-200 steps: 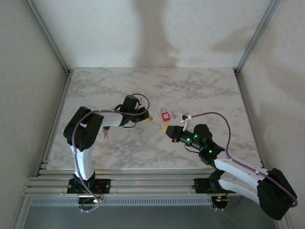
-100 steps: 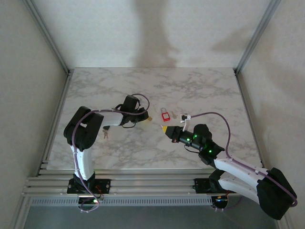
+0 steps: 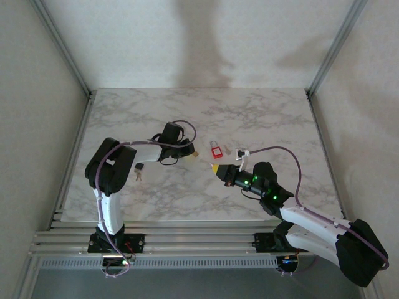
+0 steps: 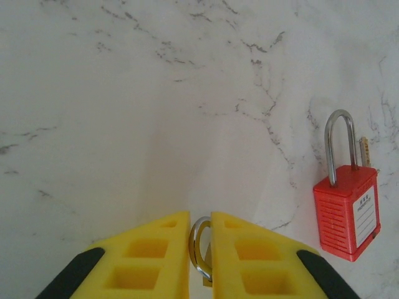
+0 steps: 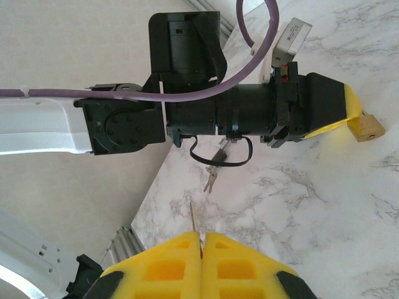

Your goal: Lock with the key

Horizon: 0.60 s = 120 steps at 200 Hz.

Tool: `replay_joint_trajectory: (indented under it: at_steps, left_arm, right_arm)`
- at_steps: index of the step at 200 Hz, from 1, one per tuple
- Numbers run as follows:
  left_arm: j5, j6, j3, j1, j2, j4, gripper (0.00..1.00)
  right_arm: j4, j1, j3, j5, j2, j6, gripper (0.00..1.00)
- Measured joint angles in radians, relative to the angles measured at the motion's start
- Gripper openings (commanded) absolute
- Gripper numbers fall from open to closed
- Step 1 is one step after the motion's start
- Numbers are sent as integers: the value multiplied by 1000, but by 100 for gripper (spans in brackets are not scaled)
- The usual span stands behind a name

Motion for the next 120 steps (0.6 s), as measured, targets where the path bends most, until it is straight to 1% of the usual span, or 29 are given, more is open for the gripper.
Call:
replay_joint_trajectory:
  at_steps: [93, 120]
  left_arm:
    - [-18, 0, 35, 4, 4, -32, 21]
    - [-21, 1, 47, 6, 4, -43, 26]
  right_arm:
    - [0, 0, 0, 0, 12, 3, 0]
    - [0, 0, 0, -1, 12, 3, 0]
